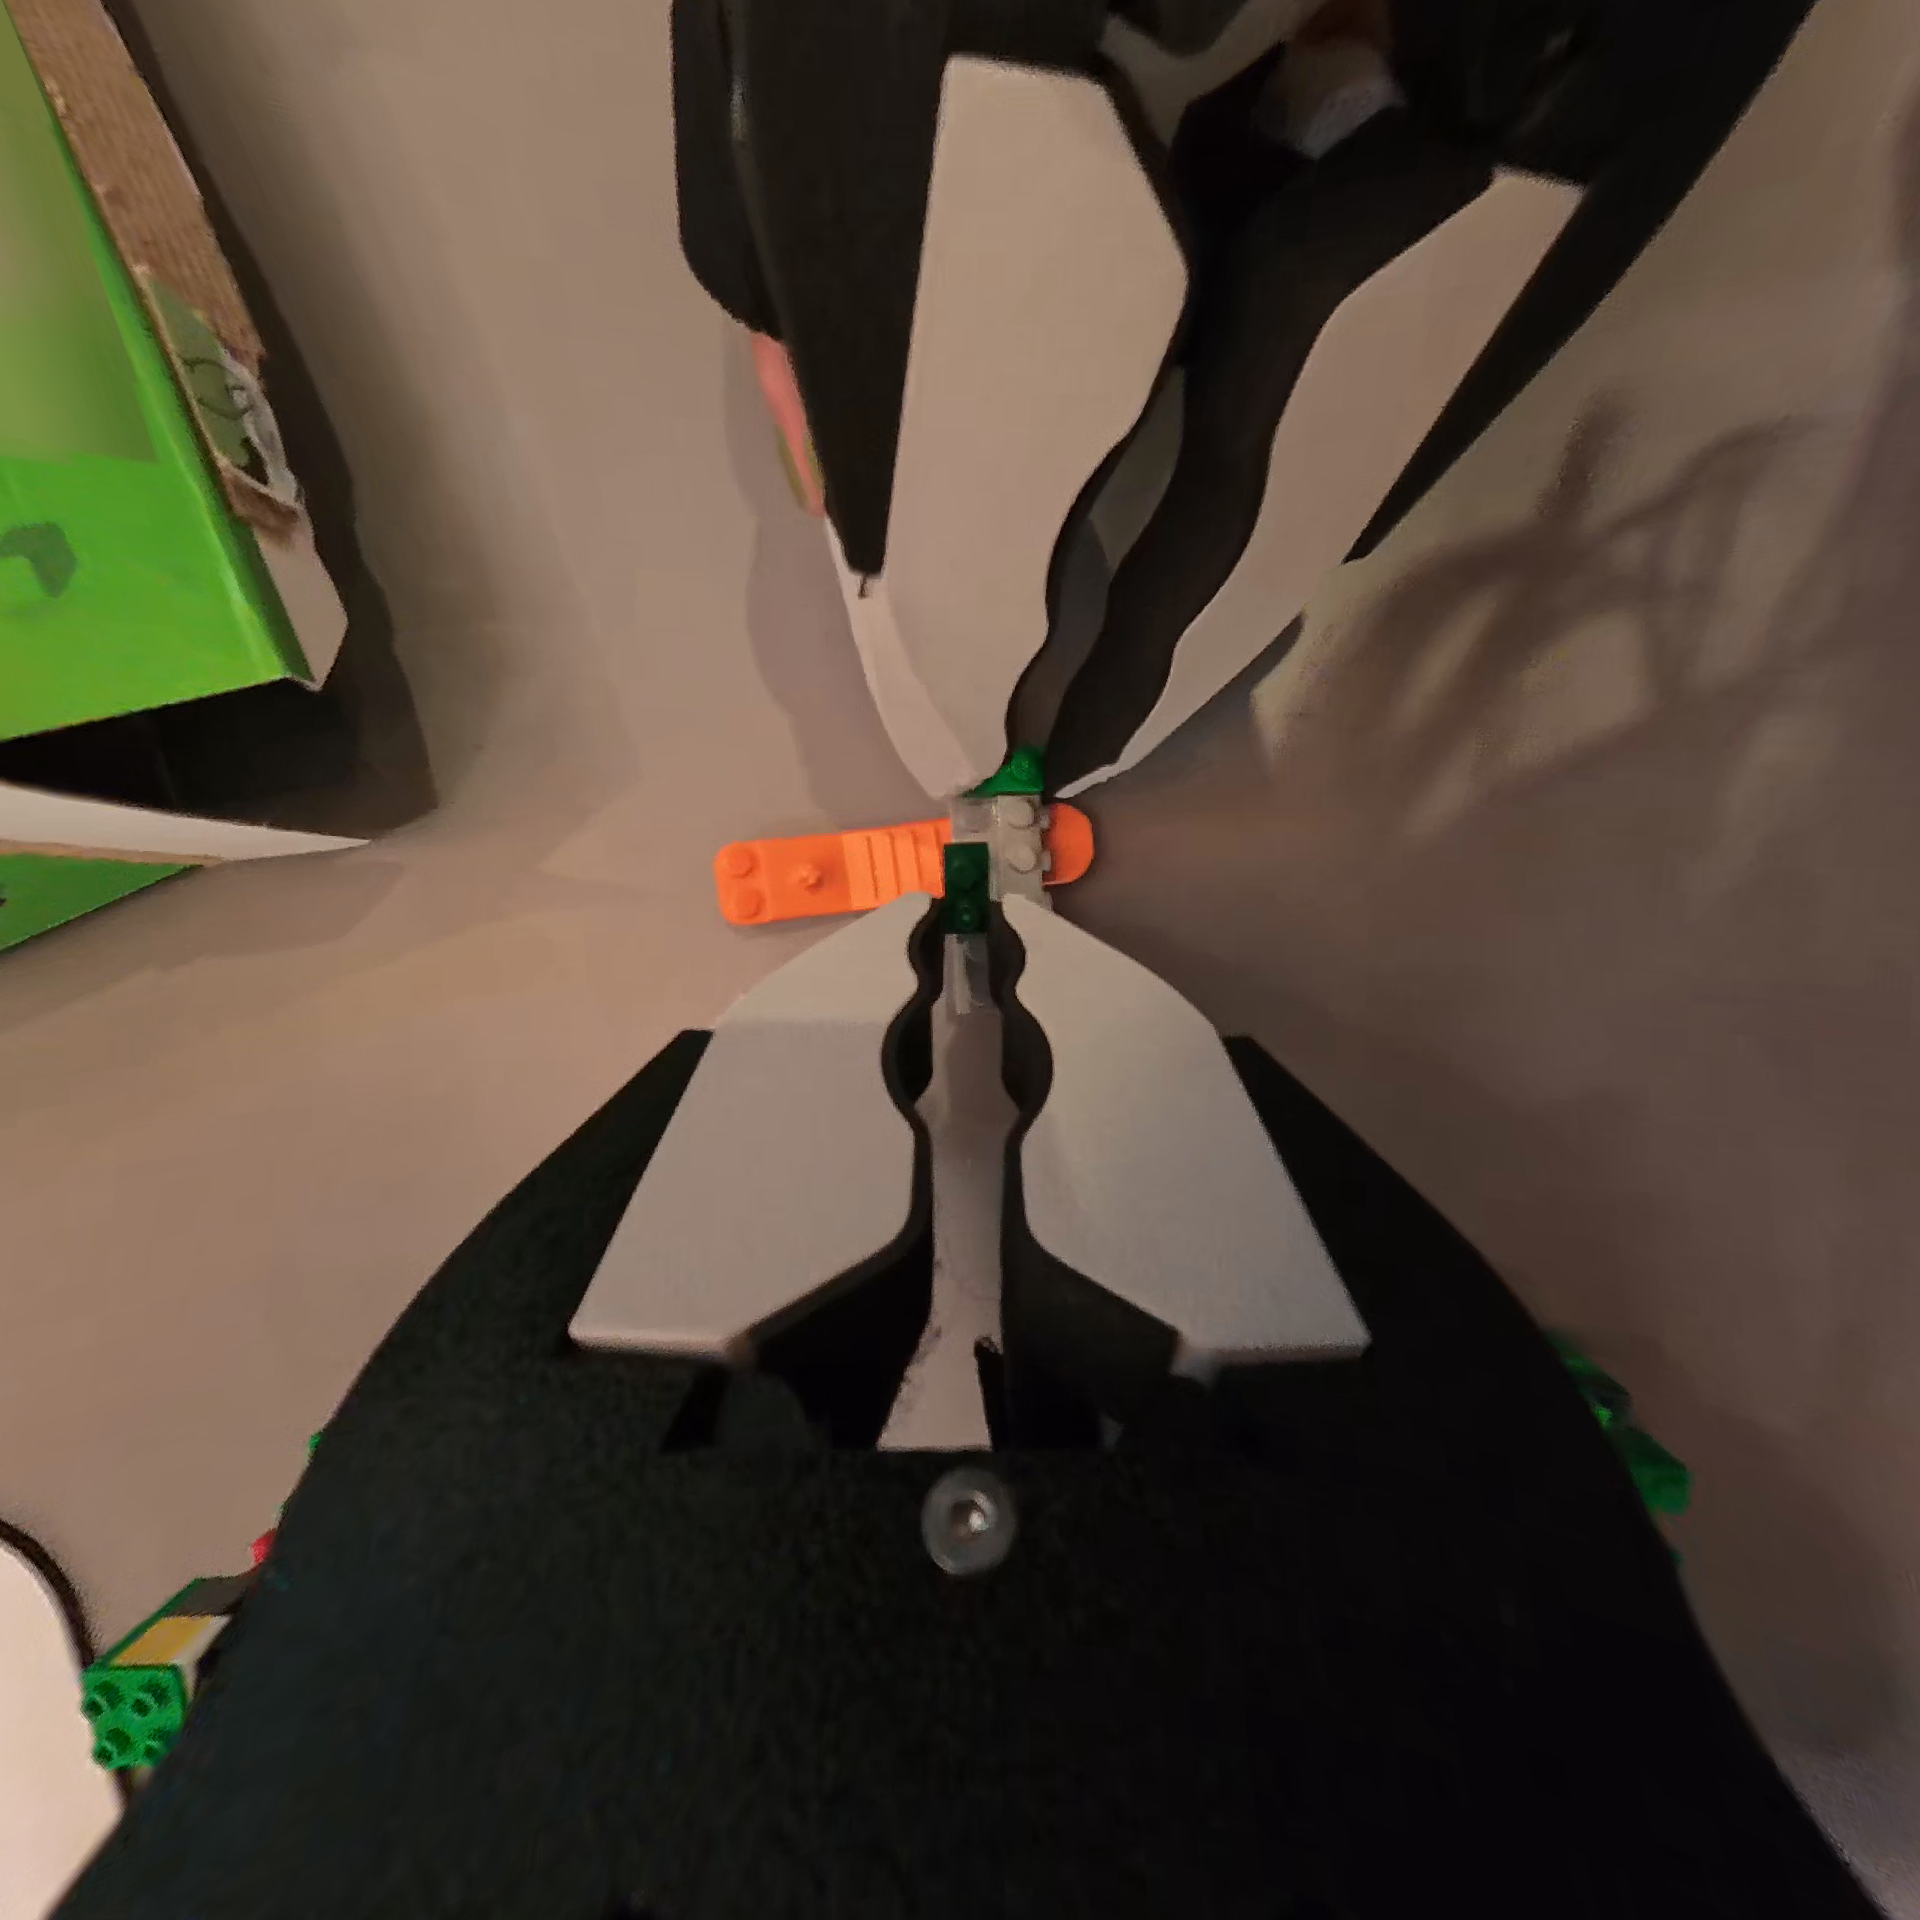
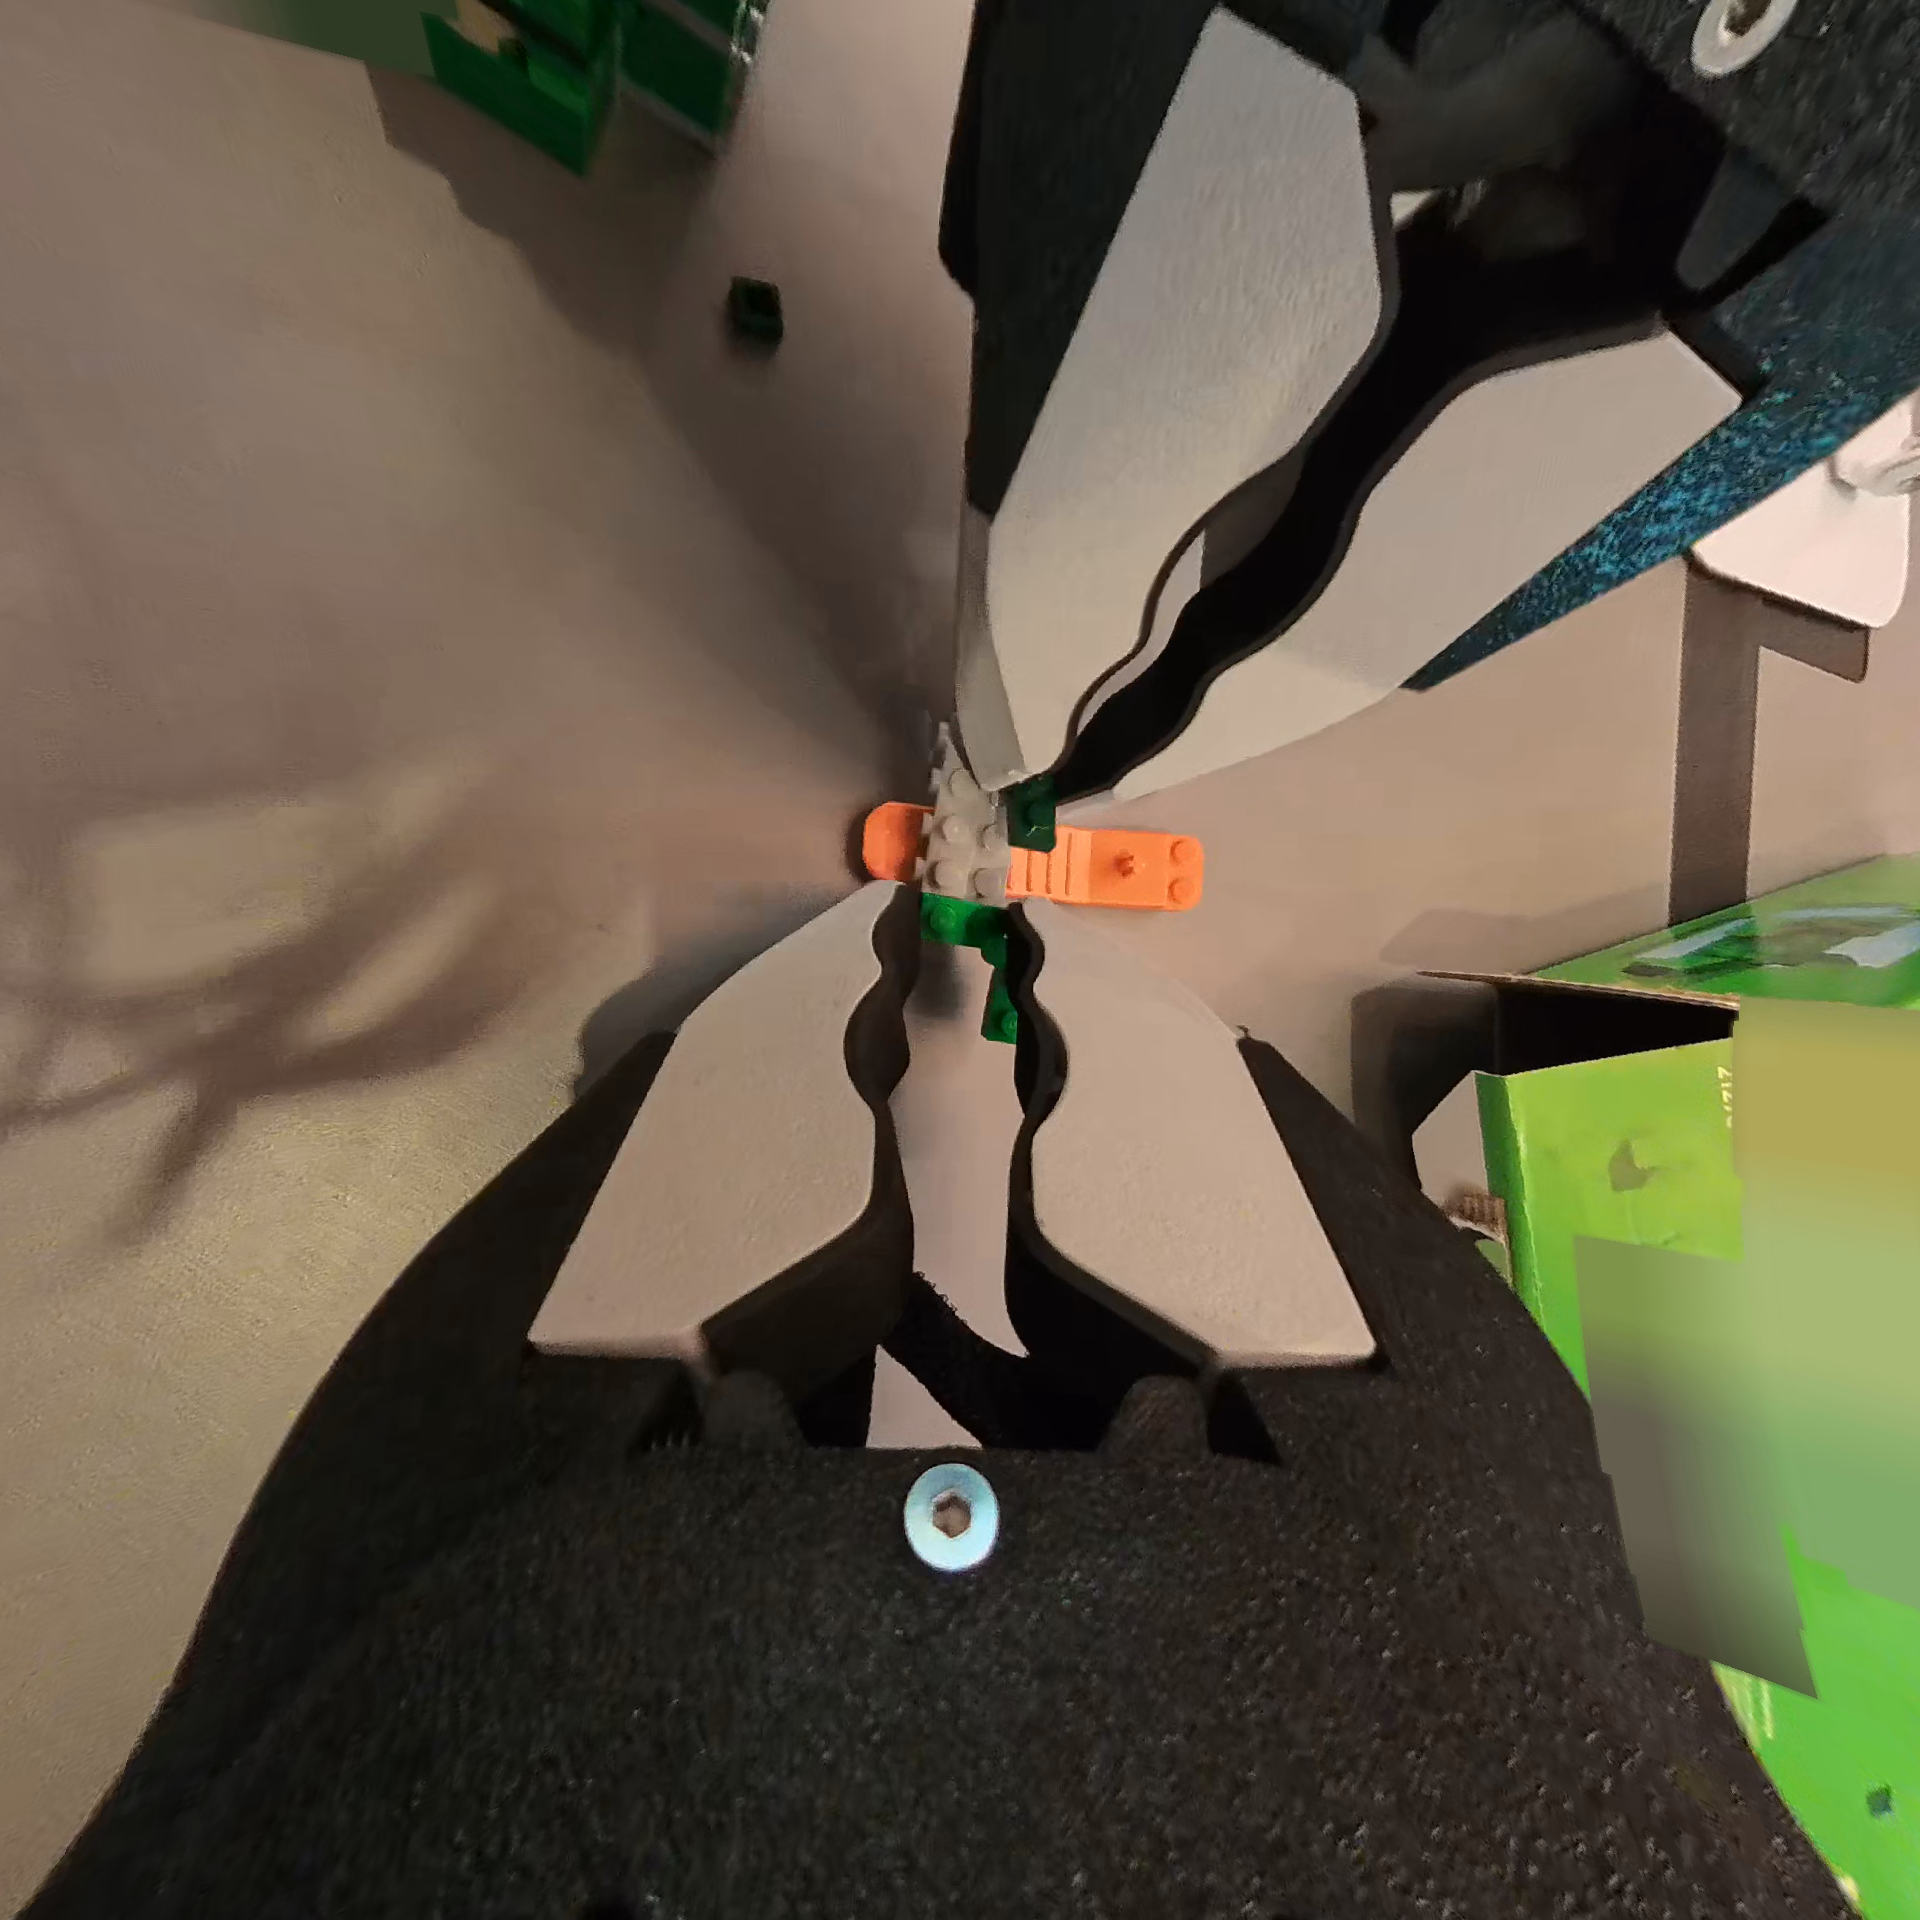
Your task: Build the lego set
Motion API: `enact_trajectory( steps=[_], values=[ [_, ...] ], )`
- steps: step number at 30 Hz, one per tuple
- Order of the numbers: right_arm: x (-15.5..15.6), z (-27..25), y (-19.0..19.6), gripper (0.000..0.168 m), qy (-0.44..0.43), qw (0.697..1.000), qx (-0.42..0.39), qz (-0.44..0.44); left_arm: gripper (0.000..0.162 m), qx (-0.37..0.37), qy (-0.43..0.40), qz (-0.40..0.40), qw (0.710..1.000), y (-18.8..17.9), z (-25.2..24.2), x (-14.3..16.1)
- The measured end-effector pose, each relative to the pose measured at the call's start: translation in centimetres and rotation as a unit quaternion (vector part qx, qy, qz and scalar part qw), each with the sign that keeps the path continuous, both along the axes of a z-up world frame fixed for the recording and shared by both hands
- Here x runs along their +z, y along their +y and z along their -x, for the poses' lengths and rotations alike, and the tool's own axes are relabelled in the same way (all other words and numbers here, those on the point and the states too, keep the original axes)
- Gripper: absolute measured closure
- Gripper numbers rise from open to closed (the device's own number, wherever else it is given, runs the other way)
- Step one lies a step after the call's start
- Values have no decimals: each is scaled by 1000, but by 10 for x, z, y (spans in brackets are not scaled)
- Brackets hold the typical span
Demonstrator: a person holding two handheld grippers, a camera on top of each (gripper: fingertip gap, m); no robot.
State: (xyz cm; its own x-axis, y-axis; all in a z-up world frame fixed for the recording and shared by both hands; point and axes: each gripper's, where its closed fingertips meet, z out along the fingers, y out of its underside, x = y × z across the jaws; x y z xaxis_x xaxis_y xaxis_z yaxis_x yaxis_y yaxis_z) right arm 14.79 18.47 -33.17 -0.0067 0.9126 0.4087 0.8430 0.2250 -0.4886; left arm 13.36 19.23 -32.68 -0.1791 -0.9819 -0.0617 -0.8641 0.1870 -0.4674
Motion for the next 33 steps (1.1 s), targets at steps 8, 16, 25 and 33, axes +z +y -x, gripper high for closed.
enact_trajectory(
  steps=[8,16,25,33],
  values=[
    [0,1,0,153,2,1000,-8,19,155,-10,51,1,999,-3,0,-2],
    [0,0,1,153,7,1000,-9,20,155,-2,77,-12,997,-2,-2,-3],
    [0,-2,3,153,2,1000,-11,15,154,-3,63,-10,998,-1,-6,-3],
    [0,-2,3,153,3,1000,-10,18,151,-2,55,-5,998,-2,-7,-3]
  ],
)
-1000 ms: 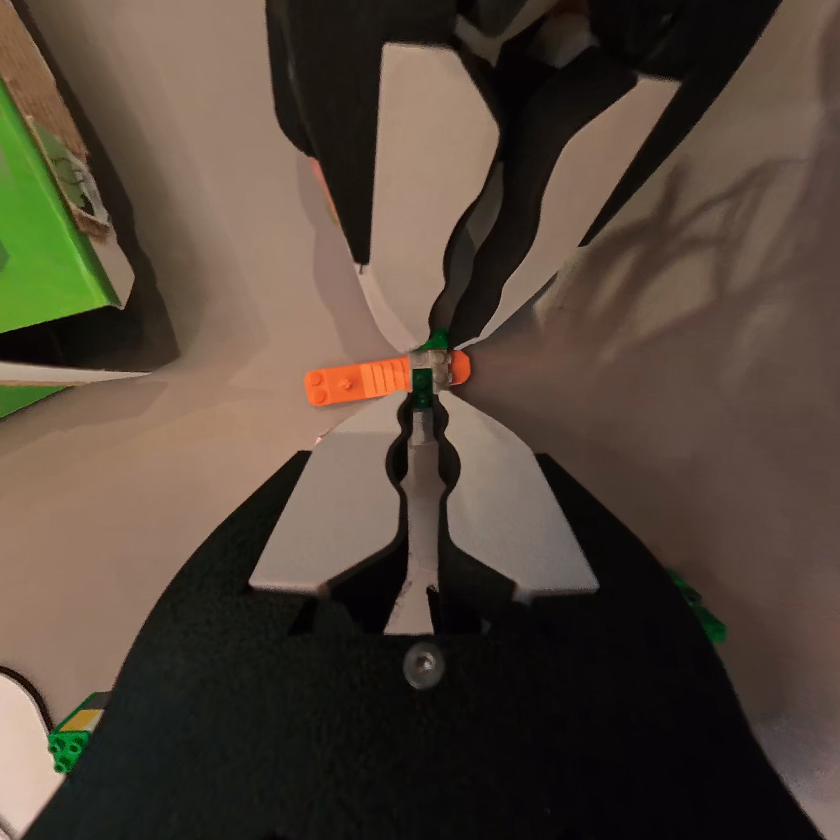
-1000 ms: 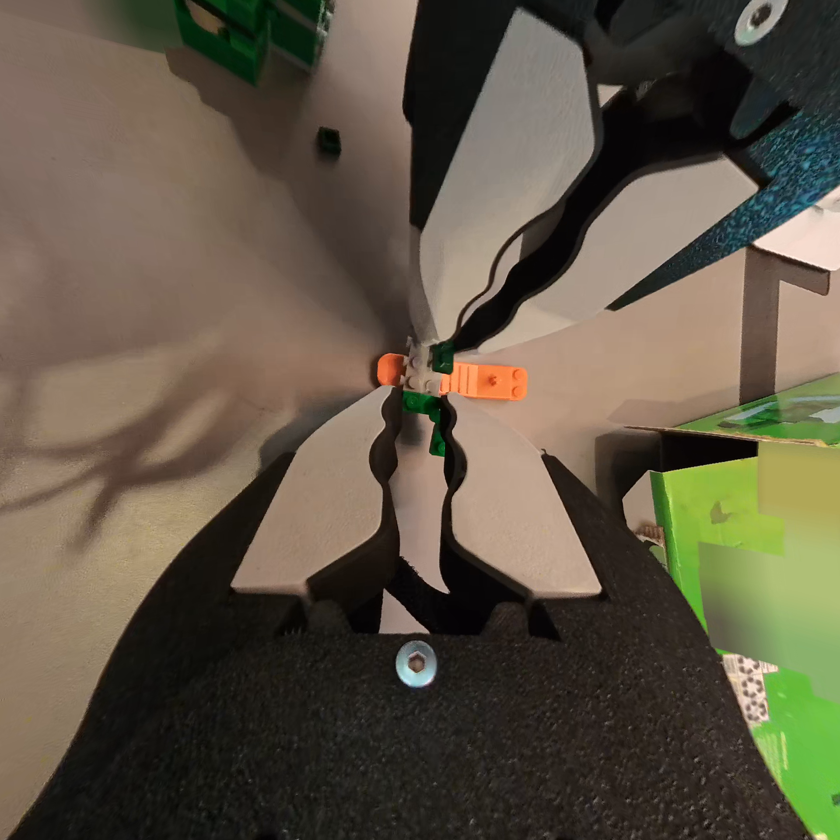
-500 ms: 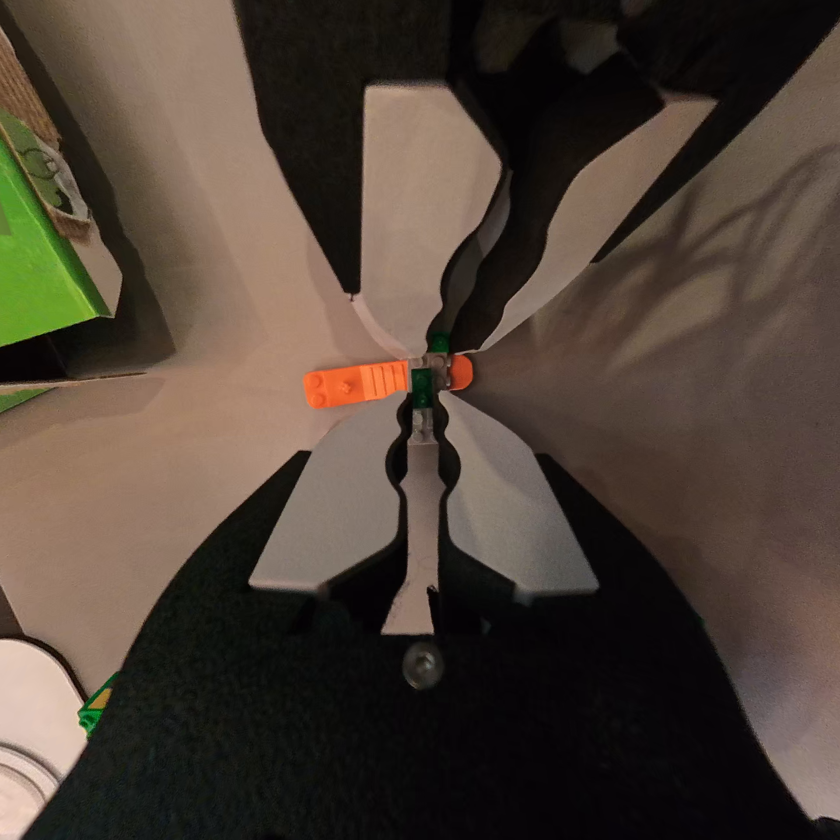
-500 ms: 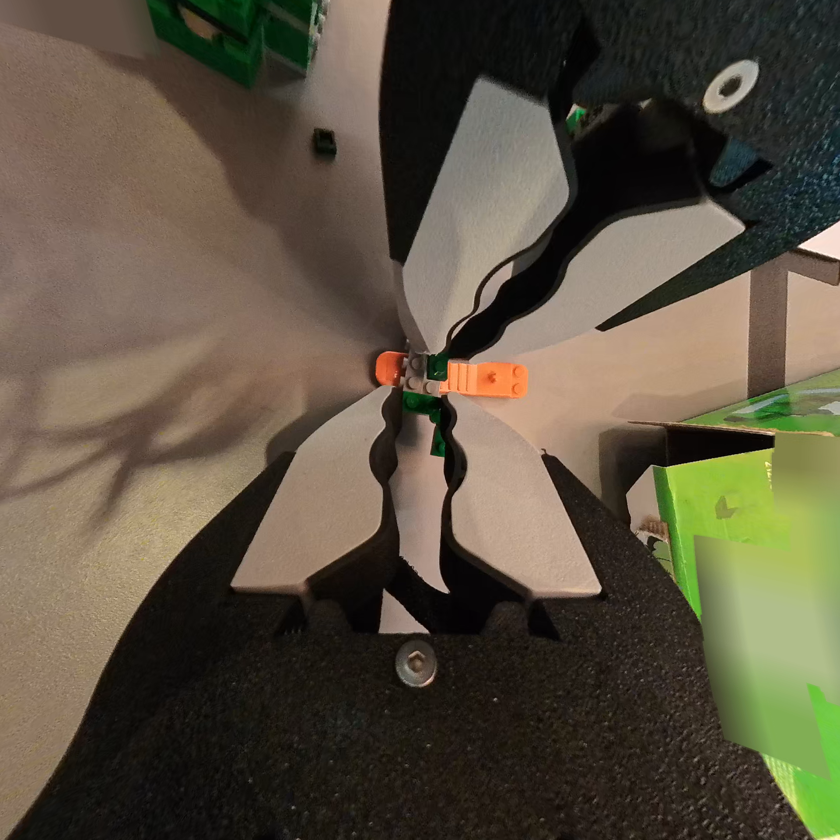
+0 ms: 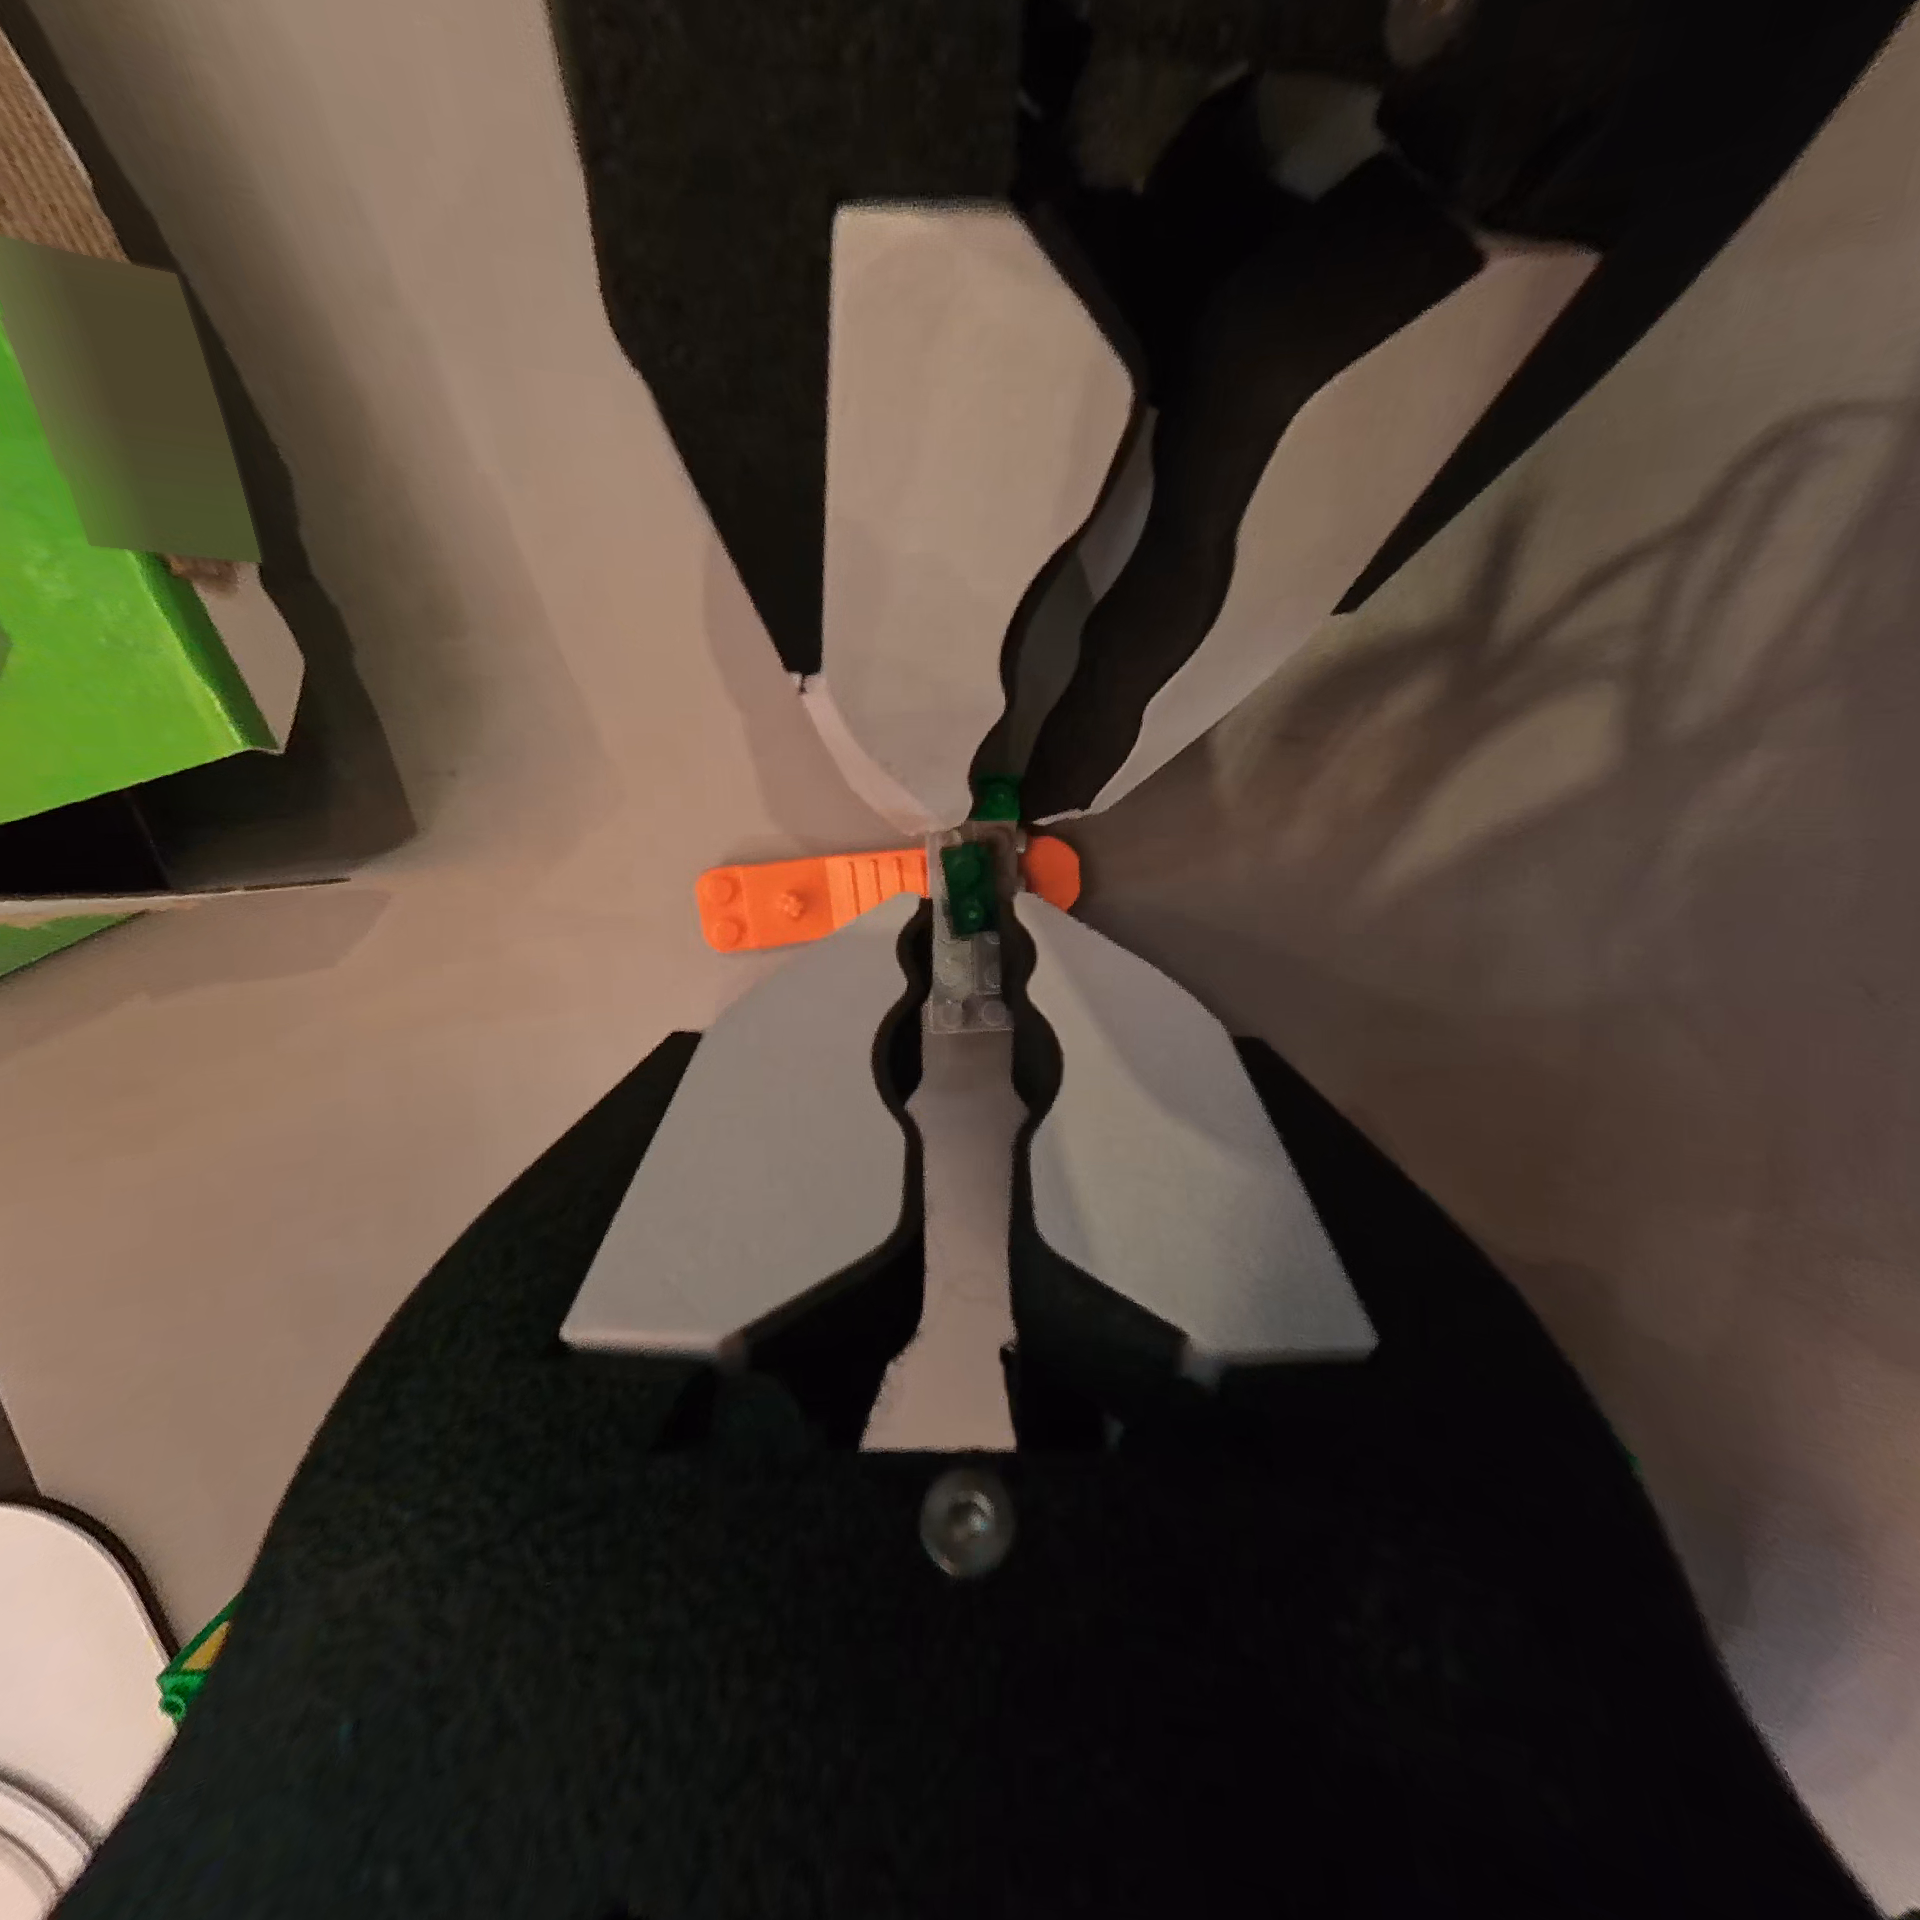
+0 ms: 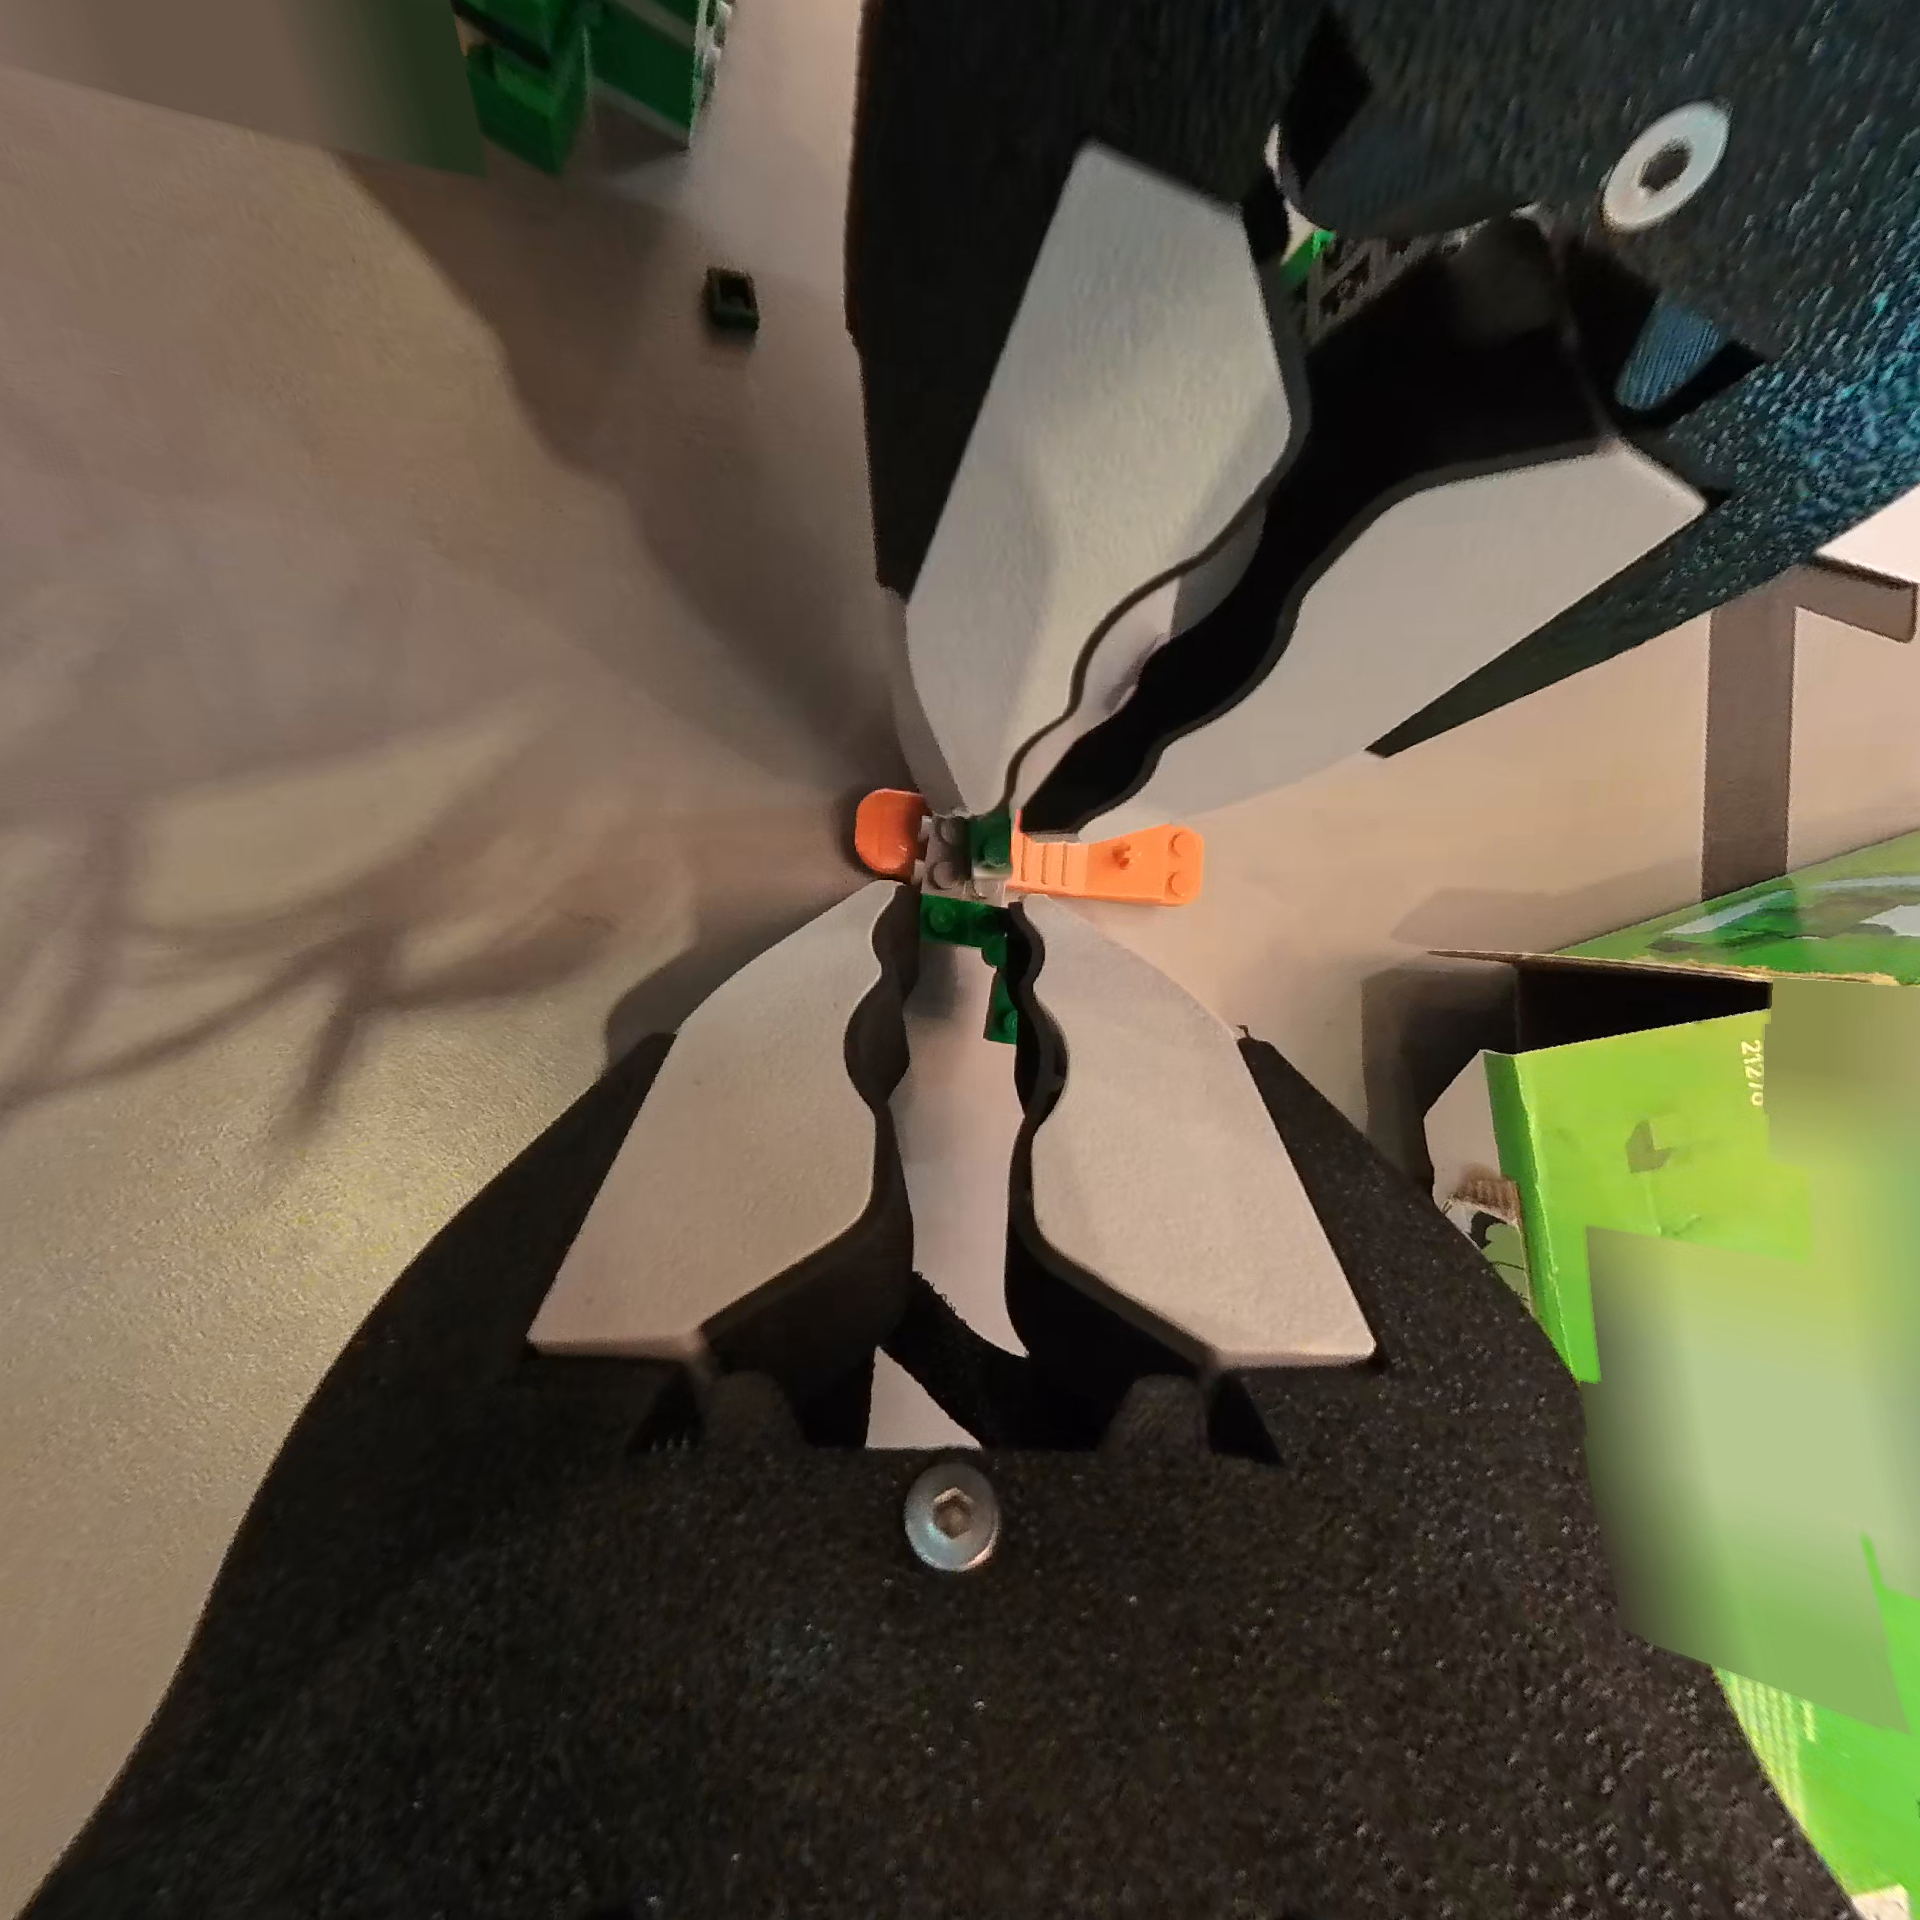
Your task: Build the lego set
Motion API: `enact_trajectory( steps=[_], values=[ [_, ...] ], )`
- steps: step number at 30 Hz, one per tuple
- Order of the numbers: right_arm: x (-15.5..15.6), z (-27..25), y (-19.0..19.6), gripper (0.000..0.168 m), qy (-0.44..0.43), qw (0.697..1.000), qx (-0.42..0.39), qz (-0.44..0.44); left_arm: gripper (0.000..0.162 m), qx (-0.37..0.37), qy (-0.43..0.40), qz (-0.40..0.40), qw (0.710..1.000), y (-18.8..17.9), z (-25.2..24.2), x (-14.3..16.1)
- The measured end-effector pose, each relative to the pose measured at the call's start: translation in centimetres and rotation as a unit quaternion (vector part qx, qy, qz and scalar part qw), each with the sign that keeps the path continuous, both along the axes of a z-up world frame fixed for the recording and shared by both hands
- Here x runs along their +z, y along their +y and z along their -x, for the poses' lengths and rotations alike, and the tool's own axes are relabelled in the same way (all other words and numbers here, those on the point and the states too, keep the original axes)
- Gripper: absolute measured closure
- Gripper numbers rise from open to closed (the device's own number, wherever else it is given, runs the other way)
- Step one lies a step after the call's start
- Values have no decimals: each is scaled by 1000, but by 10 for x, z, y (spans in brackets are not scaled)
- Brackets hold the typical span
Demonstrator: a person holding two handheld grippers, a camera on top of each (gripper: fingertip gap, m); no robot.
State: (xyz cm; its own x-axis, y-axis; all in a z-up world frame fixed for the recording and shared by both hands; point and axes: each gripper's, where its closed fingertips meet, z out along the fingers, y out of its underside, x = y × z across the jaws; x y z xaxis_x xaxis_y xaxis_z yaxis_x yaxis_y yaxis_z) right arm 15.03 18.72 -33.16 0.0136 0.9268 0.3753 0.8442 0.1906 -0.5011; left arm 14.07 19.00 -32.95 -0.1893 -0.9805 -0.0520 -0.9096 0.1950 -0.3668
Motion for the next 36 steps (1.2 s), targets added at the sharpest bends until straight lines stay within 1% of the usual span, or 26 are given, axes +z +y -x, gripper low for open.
enact_trajectory(
  steps=[11,17,21,28,36],
  values=[
    [-1,0,0,153,0,1000,3,-1,149,3,-18,14,1000,-2,4,4],
    [-1,1,-1,153,2,1000,6,1,152,-2,-29,24,999,-3,1,4],
    [0,1,-2,153,5,1000,9,3,155,1,-26,51,998,-8,-1,1],
    [-1,1,-3,153,5,1000,11,4,156,9,-33,44,998,-4,-1,3],
    [-1,2,-4,153,7,1000,12,7,157,5,-18,35,999,-3,0,1]
  ],
)
